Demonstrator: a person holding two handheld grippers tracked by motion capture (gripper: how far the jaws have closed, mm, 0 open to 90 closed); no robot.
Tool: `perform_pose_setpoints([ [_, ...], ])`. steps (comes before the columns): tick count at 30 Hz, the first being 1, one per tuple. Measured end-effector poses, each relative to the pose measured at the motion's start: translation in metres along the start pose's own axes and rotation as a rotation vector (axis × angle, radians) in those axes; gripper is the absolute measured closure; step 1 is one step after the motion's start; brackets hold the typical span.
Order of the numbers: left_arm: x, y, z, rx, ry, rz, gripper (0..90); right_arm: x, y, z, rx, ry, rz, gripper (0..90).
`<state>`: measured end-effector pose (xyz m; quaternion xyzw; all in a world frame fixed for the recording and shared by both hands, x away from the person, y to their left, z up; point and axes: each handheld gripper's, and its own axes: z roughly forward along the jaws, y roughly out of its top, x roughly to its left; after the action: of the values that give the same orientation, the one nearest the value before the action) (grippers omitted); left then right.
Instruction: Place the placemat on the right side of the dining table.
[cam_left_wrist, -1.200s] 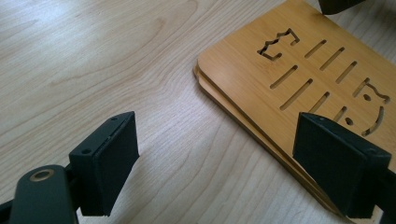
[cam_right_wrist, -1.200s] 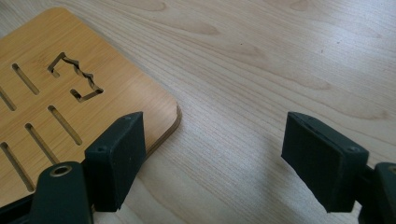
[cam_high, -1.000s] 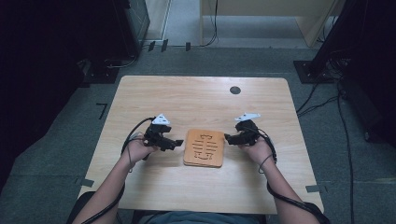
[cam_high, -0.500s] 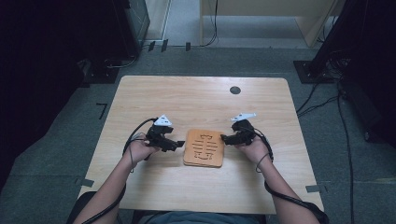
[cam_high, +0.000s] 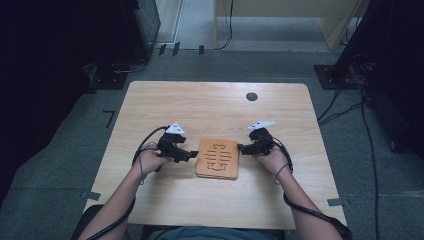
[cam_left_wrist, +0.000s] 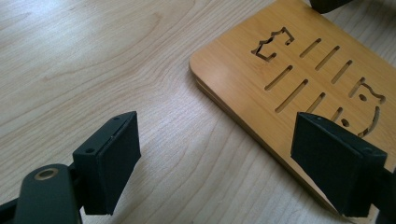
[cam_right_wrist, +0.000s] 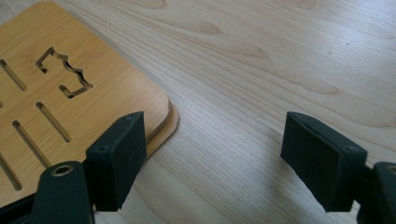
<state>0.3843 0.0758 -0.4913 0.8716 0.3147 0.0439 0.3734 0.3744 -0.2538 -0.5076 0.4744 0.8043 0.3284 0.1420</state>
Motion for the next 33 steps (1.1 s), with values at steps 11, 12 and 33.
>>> perform_pose_setpoints([
  [11, -0.002, 0.001, -0.003, -0.023, 0.01, -0.005, 26.9, 0.006, 0.002, 0.0, -0.003, 0.006, -0.014, 22.1],
  [12, -0.002, 0.002, -0.004, -0.022, 0.016, -0.007, 26.9, 0.007, 0.002, -0.001, -0.006, 0.01, -0.017, 22.1],
  [33, -0.009, 0.003, -0.006, -0.038, -0.054, -0.009, 26.9, 0.028, -0.002, -0.005, 0.015, 0.048, -0.04, 21.3],
])
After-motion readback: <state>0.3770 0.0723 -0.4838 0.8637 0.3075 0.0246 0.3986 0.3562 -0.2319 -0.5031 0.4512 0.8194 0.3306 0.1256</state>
